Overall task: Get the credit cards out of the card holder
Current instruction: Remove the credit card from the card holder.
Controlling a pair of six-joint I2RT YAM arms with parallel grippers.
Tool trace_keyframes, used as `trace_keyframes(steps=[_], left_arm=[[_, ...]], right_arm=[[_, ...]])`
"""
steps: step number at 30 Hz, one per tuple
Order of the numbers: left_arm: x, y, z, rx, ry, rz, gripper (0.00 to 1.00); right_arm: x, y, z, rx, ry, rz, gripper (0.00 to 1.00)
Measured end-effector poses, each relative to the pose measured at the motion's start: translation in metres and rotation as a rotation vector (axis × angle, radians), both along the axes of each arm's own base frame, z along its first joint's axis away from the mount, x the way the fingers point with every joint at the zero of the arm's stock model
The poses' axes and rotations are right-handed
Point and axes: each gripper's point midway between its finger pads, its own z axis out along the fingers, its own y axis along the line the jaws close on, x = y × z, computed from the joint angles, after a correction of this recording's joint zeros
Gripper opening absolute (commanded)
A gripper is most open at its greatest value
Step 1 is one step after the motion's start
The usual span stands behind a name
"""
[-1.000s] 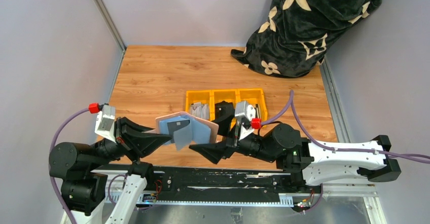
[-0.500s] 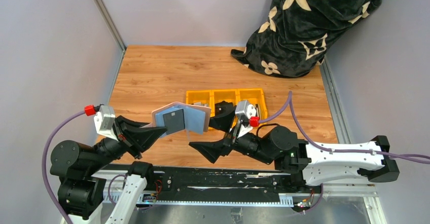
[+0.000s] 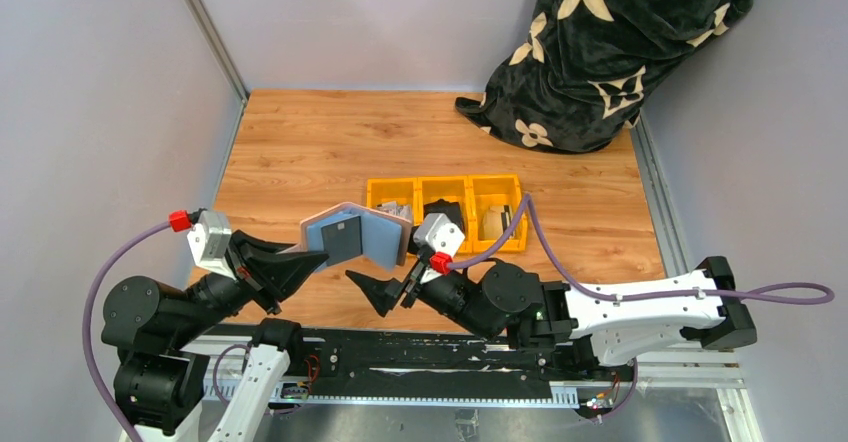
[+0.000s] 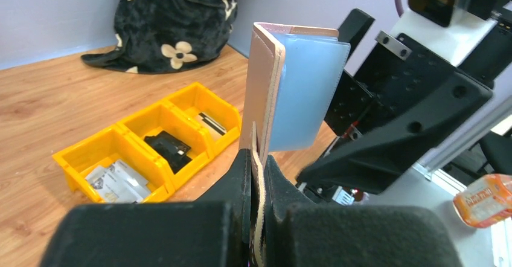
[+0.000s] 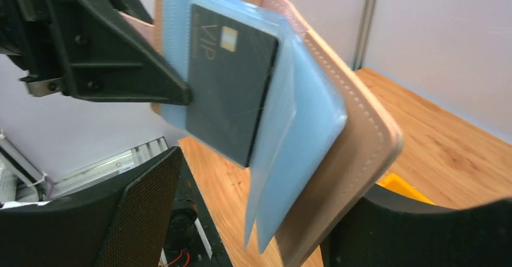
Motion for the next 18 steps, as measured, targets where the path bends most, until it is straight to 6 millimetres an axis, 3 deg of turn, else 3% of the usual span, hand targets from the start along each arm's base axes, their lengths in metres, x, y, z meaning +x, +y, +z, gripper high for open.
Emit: trace_keyframes(steps=[3, 6, 7, 11, 15, 18], left_arm=[[-0.007, -0.004, 0.001, 0.0, -0.003, -0.046, 0.0], [-0.016, -0.012, 0.001, -0.011, -0.004, -0.12, 0.0], [-0.019, -0.014, 0.0, -0.019, 0.0, -0.149, 0.0], [-0.023, -0.021, 0.002, -0.048, 0.014, -0.22, 0.02], [-0.027, -0.026, 0.002, -0.078, 0.046, -0.281, 0.23], [-0.025, -0.029, -0.002, -0.112, 0.101, -0.311, 0.3]], right_arm=[[0.005, -0.007, 0.0, -0.004, -0.011, -0.034, 0.49], [0.004, -0.029, 0.007, 0.039, -0.008, -0.018, 0.05], [0.002, -0.038, 0.013, 0.069, -0.001, 0.003, 0.0], [-0.017, -0.057, 0.033, 0.139, -0.006, 0.129, 0.0], [-0.039, -0.057, 0.034, 0.137, -0.004, 0.259, 0.0], [-0.051, -0.055, 0.036, 0.126, 0.013, 0.327, 0.0]])
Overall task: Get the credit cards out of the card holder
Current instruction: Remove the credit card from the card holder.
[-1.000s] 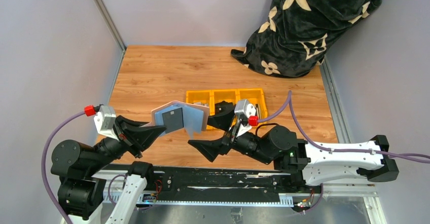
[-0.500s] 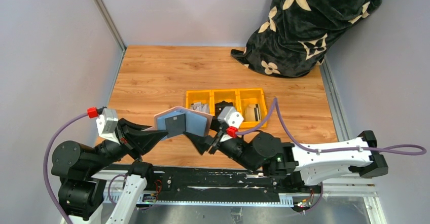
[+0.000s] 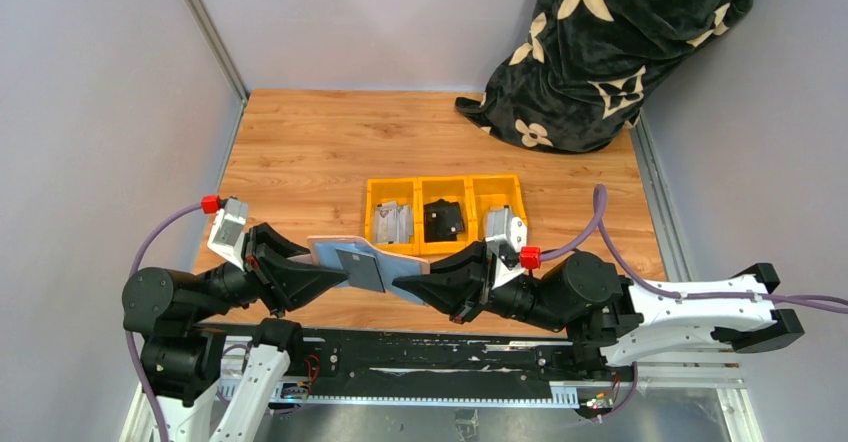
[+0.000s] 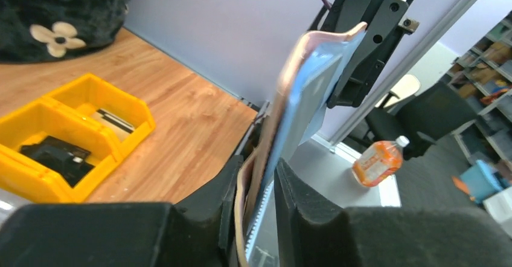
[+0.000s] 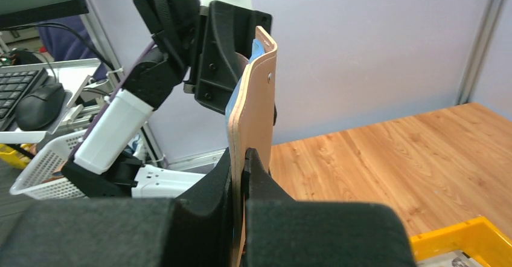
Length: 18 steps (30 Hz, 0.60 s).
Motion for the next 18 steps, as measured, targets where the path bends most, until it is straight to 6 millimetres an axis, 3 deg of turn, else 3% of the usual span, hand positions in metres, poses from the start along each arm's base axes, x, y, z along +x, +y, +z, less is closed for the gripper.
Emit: trace_keyframes(steps=[7, 18], left_arm=[[-0.011, -0.004, 0.005, -0.031, 0.043, -0.08, 0.31], [-0.029, -0.006, 0.01, -0.037, 0.038, -0.166, 0.37]], right_arm=[[-0.008, 0.005, 0.003, -0.016, 0.035, 0.046, 0.0], [0.005, 0.006, 0.0, -0.021, 0.095, -0.014, 0.0]])
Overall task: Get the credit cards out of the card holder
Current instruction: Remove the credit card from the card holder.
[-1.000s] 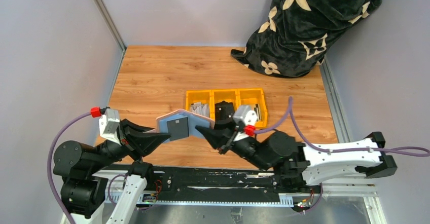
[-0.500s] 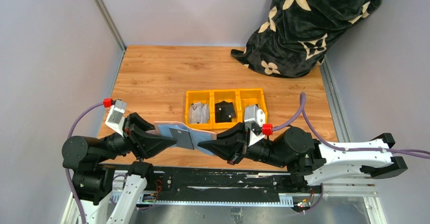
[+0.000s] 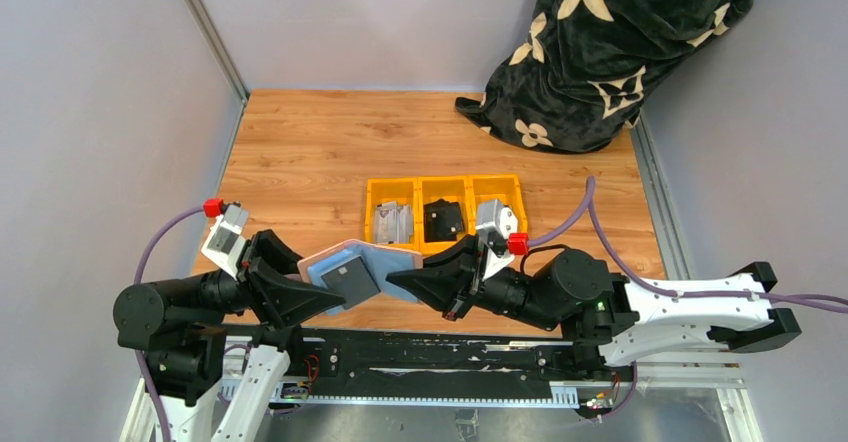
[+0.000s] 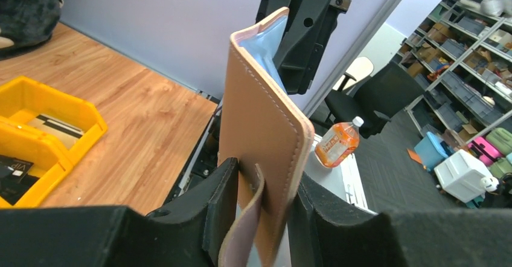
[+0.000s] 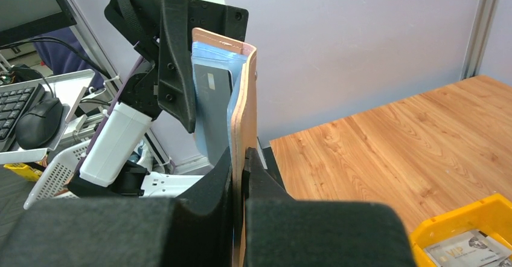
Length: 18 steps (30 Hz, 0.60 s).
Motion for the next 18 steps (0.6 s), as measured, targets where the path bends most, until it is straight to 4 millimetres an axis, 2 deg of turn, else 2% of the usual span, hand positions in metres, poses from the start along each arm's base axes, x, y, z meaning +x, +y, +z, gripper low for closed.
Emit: trace_keyframes(steps=[4, 9, 13, 14, 15, 16, 17, 18], left_arm=[[-0.002, 0.0, 0.0, 0.0, -0.016, 0.002, 0.35], [0.006, 0.002, -0.007, 0.018, -0.028, 0.046, 0.17], [0.011, 0.003, -0.01, 0.036, -0.054, 0.088, 0.04], [0.011, 0.004, -0.009, 0.038, -0.061, 0.093, 0.02], [0.011, 0.004, -0.009, 0.04, -0.069, 0.097, 0.0], [0.01, 0.004, -0.008, 0.044, -0.078, 0.097, 0.0], [0.009, 0.004, -0.008, 0.046, -0.084, 0.096, 0.0], [0.008, 0.005, -0.009, 0.049, -0.085, 0.096, 0.0]], right_arm=[[0.0, 0.007, 0.0, -0.006, 0.016, 0.002, 0.0], [0.0, 0.013, -0.003, -0.015, 0.037, 0.003, 0.0], [0.003, 0.009, -0.001, -0.008, 0.051, 0.011, 0.02], [0.004, 0.008, 0.0, -0.004, 0.053, 0.013, 0.07], [0.004, 0.005, 0.0, 0.002, 0.055, 0.016, 0.22], [0.006, 0.001, -0.001, 0.003, 0.056, 0.02, 0.31], [0.008, -0.003, -0.002, 0.005, 0.062, 0.022, 0.49], [0.011, -0.006, -0.003, 0.002, 0.065, 0.017, 0.56]])
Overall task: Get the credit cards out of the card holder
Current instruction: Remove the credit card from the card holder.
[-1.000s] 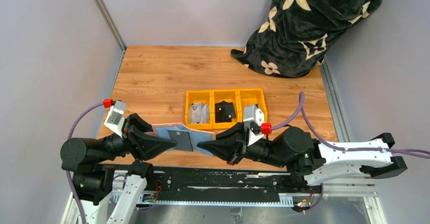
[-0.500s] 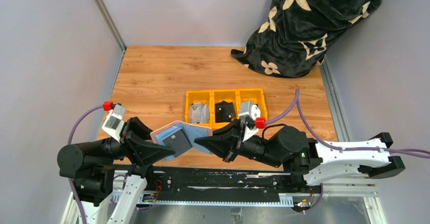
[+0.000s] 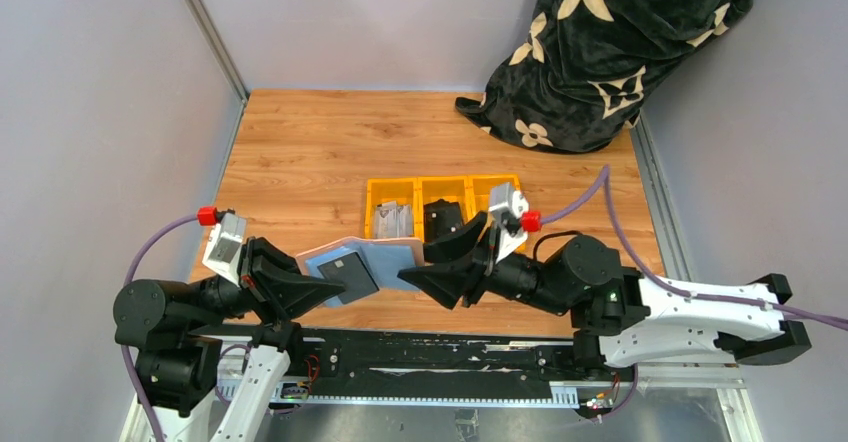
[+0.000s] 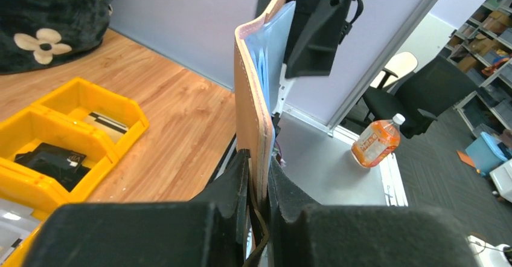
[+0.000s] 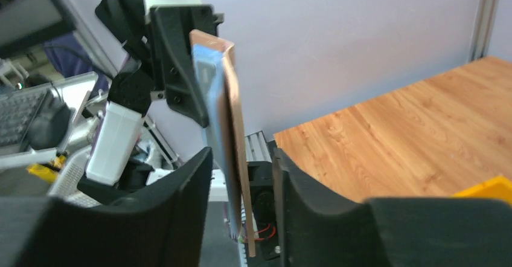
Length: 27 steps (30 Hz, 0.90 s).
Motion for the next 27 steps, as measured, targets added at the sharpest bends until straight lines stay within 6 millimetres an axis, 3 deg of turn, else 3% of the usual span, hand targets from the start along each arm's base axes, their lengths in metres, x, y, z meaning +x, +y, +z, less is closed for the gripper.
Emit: trace_keyframes(steps=[7, 10, 13, 16, 21, 23, 27], left_arm=[[0.005, 0.0, -0.006, 0.019, 0.01, 0.014, 0.0], [0.013, 0.002, -0.011, 0.032, 0.026, 0.053, 0.0], [0.027, 0.005, -0.018, 0.054, 0.057, 0.105, 0.0], [0.045, 0.008, -0.031, 0.086, 0.108, 0.162, 0.0], [0.069, 0.014, -0.052, 0.146, 0.183, 0.25, 0.0], [0.07, 0.016, -0.057, 0.162, 0.193, 0.259, 0.0], [0.063, 0.013, -0.058, 0.165, 0.193, 0.218, 0.0]], right_arm=[[0.038, -0.037, 0.003, -0.049, 0.026, -0.11, 0.62], [0.033, -0.05, 0.023, -0.017, 0.022, -0.088, 0.62], [0.017, -0.05, 0.043, 0.02, 0.015, -0.003, 0.62], [0.003, -0.035, 0.048, 0.015, 0.015, 0.091, 0.62], [-0.01, 0.011, 0.013, -0.098, 0.047, 0.205, 0.63], [-0.012, 0.025, -0.005, -0.147, 0.066, 0.228, 0.63], [-0.011, 0.034, -0.017, -0.181, 0.08, 0.255, 0.63]])
